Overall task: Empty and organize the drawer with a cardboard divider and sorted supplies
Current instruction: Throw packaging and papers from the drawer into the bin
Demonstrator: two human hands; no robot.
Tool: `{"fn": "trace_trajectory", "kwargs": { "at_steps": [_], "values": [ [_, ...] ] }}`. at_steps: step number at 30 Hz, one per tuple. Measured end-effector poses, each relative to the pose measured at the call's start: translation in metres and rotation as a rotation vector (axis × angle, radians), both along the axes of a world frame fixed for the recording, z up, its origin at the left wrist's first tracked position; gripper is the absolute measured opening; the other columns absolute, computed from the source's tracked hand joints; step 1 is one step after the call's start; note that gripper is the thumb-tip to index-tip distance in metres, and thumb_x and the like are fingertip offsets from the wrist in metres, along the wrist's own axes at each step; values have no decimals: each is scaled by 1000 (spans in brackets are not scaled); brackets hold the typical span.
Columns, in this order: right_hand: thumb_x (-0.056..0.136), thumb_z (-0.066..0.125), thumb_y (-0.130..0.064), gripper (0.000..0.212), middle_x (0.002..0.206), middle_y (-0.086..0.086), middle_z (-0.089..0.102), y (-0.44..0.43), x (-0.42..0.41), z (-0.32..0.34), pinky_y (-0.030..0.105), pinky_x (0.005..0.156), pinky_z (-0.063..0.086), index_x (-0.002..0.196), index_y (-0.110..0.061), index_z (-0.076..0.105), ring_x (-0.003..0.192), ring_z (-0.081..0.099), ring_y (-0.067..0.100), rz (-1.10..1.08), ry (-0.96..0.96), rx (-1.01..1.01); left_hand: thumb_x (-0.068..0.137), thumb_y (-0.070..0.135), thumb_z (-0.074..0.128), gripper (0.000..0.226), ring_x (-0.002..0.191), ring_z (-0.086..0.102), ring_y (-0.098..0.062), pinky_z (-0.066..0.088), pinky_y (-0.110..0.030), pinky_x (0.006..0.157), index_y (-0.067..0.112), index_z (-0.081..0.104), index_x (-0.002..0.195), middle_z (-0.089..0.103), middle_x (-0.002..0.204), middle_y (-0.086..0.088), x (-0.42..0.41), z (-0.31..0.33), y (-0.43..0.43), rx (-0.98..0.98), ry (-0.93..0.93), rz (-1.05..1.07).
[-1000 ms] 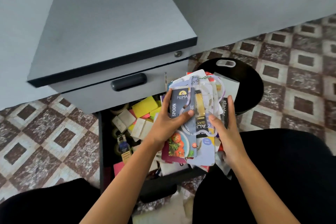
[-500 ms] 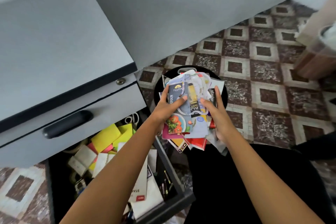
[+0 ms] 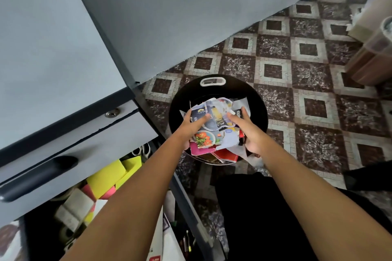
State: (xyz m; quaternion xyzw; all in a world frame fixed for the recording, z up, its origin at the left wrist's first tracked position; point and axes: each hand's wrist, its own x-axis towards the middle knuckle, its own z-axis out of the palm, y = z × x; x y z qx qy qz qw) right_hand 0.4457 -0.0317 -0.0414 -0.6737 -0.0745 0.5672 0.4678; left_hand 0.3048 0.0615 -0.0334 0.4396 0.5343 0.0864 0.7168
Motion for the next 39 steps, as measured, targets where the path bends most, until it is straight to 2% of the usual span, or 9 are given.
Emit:
{"fn": "trace_trajectory", "kwargs": {
  "at_steps": [4, 7, 12, 15, 17, 22, 27, 34, 39],
  "values": [
    [90, 57, -41, 76, 156, -1, 19, 3, 5, -7, 40, 112, 26, 148, -39, 8, 141, 25, 23, -83, 83, 19, 91, 43, 56, 64, 129, 42, -24, 39, -43, 104, 31, 26, 146, 34, 149, -3, -1, -9, 5, -35, 69, -10],
    [93, 52, -42, 70, 158, 0, 8, 4, 6, 0, 42, 116, 15, 150, -28, 14, 146, 9, 22, -68, 58, -17, 96, 38, 49, 56, 135, 35, -29, 34, -40, 104, 28, 27, 146, 31, 151, -6, -3, -4, 5, -43, 91, -3],
    [94, 52, -37, 63, 157, 5, 17, 9, 2, 24, 36, 114, 17, 147, -14, 27, 144, 15, 22, -97, -34, 34, 101, 33, 39, 49, 139, 26, -29, 24, -40, 111, 18, 30, 146, 28, 152, -7, -9, 9, 6, 99, 170, -91],
    [96, 51, -31, 57, 155, 3, 24, 10, -7, 38, 36, 113, 20, 146, -13, 30, 143, 21, 22, -88, -77, 90, 102, 32, 36, 41, 116, 44, -24, 34, -37, 98, 18, 40, 139, 50, 121, -3, -22, 24, 1, 164, 171, -112],
    [96, 51, -29, 55, 153, 7, 28, 9, -16, 45, 40, 114, 25, 145, -13, 31, 140, 28, 25, -91, -102, 107, 101, 32, 36, 34, 99, 47, -20, 38, -34, 85, 21, 47, 131, 51, 107, -1, -33, 35, -5, 215, 162, -91],
    [98, 47, -25, 41, 132, 12, 51, 3, -57, 68, 41, 100, 45, 136, -12, 44, 116, 53, 28, -1, -132, 208, 100, 29, 38, 34, 82, 57, -14, 44, -25, 67, 17, 49, 130, 58, 105, -4, -84, 49, -29, 332, 138, -20],
    [98, 46, -27, 30, 105, 3, 60, -16, -128, 74, 30, 75, 48, 126, -19, 52, 95, 60, 21, 200, -64, 219, 100, 18, 40, 25, 61, 50, -10, 38, -20, 49, 12, 54, 120, 56, 79, 1, -159, 42, -70, 360, 151, 157],
    [96, 50, -20, 22, 94, 2, 62, -52, -224, 36, 26, 64, 46, 115, -17, 60, 78, 60, 13, 450, -141, 165, 96, 17, 44, 28, 83, 61, -21, 45, -31, 69, 14, 59, 120, 66, 103, -6, -264, 12, -125, 436, 409, 236],
    [91, 58, -21, 25, 117, 5, 59, -66, -260, 0, 27, 86, 45, 114, -16, 62, 107, 57, 18, 655, -513, 119, 96, 20, 45, 32, 107, 53, -24, 39, -26, 81, 18, 55, 126, 53, 125, -9, -310, -5, -152, 465, 565, 271]
  ]
}}
